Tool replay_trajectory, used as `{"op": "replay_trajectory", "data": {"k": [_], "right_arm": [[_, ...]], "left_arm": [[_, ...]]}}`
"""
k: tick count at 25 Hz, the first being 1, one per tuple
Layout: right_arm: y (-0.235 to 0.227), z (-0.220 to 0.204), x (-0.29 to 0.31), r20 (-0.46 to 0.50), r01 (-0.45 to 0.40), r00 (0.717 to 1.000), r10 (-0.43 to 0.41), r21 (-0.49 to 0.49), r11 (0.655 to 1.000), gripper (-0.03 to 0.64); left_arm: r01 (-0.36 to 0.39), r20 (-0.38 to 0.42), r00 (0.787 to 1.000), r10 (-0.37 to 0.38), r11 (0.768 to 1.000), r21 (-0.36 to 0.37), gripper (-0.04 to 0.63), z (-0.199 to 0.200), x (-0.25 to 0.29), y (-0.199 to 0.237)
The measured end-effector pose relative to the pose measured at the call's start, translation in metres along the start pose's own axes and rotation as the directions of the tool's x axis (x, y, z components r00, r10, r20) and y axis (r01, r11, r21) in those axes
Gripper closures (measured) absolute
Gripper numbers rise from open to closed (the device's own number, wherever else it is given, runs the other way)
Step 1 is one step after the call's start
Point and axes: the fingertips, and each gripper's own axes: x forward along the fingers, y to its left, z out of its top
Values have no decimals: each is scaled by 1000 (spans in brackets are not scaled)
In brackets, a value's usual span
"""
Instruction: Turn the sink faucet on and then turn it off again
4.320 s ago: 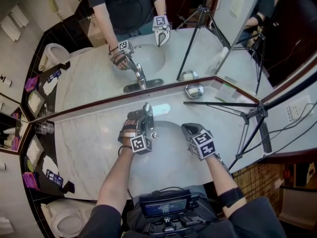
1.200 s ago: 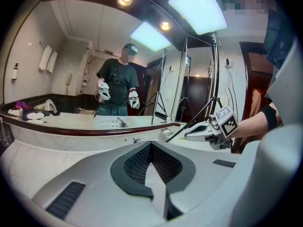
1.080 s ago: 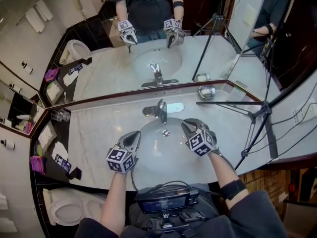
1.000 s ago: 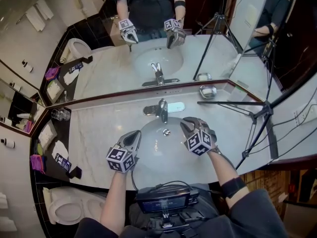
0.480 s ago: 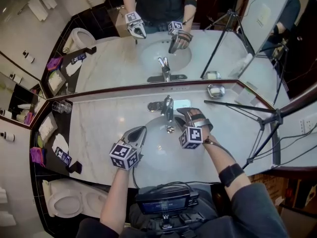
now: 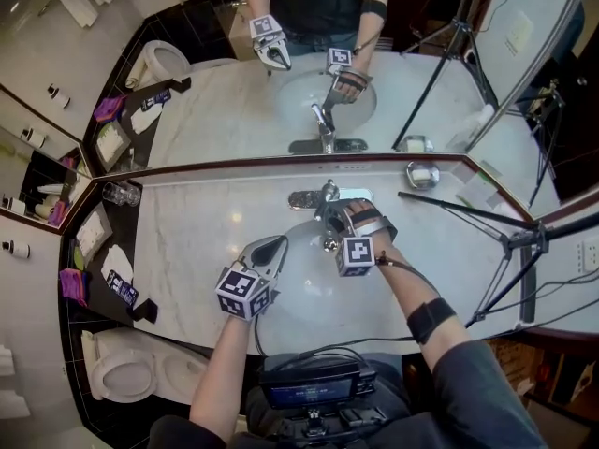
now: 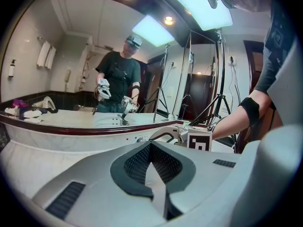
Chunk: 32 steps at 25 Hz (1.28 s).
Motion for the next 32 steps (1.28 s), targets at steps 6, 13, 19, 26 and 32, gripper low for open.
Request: {"op": "replay_trajectory", "data": {"k": [6, 13, 19, 26, 32], "right_arm": [[6, -2, 24, -17, -38, 999, 38, -47, 998, 380], [4, 8, 44, -11, -73, 997, 72, -80, 994, 396], [-1, 12, 43, 4, -87, 996, 87, -64, 994, 474], [-6, 13, 40, 9, -110, 994, 110, 0, 994, 482], [-10, 12, 41, 14, -118, 993, 117, 75, 990, 482]], "left_arm": [[-6, -10, 1000, 6, 1000, -12, 594, -4, 0, 7], [-16, -6, 1000, 15, 999, -35, 594, -8, -1, 13], [-15, -12, 1000, 15, 999, -45, 594, -14, 0, 13], [-15, -14, 1000, 15, 999, -44, 594, -14, -1, 13], [-16, -17, 1000, 15, 999, -48, 594, -14, -1, 14]]}}
